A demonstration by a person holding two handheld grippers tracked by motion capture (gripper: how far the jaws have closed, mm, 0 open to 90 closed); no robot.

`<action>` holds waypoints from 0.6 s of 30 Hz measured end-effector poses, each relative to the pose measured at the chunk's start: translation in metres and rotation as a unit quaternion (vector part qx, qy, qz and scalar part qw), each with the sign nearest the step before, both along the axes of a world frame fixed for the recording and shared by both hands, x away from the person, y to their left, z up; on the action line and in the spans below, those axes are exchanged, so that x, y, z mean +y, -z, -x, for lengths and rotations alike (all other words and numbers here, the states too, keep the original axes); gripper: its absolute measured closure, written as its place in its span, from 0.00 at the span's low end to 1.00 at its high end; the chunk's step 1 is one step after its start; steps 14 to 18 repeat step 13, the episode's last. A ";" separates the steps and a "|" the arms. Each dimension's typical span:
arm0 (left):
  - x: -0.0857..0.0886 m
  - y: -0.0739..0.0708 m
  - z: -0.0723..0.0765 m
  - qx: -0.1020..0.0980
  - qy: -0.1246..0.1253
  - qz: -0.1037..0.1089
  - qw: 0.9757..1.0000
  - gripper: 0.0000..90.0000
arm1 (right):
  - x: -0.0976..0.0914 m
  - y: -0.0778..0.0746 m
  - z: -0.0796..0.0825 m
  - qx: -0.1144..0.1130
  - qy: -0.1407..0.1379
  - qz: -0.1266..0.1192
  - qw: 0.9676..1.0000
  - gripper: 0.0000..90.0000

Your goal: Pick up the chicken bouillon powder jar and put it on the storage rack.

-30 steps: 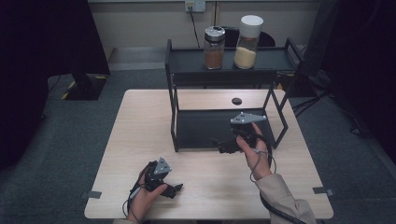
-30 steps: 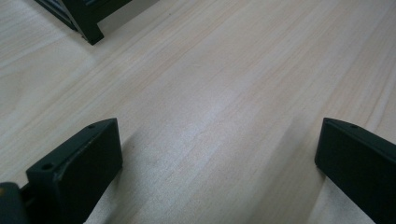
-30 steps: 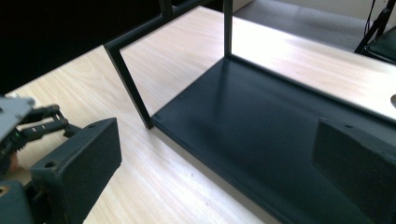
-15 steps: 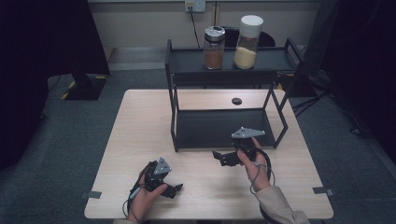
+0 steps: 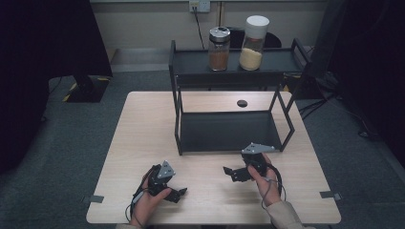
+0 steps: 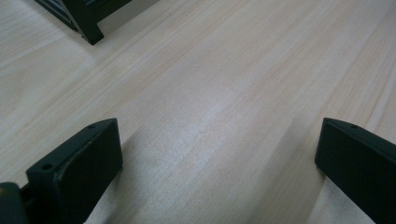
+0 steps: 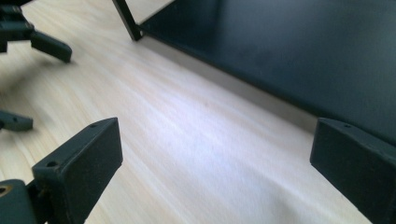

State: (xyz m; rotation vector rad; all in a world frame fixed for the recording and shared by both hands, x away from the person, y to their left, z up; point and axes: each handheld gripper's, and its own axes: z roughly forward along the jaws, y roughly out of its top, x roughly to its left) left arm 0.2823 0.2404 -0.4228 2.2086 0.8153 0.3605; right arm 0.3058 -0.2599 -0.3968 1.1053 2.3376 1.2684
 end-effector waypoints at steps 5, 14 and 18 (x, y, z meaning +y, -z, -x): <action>0.000 0.000 0.000 0.000 0.000 0.000 1.000 0.00 | -0.009 0.008 0.005 0.005 0.003 0.001 1.000 0.01; 0.000 0.000 0.000 0.001 0.000 0.000 1.000 0.00 | -0.008 0.015 0.020 0.011 0.005 0.039 0.999 0.01; 0.000 0.000 0.000 0.001 0.000 0.000 1.000 0.00 | -0.008 0.015 0.020 0.011 0.005 0.039 0.999 0.01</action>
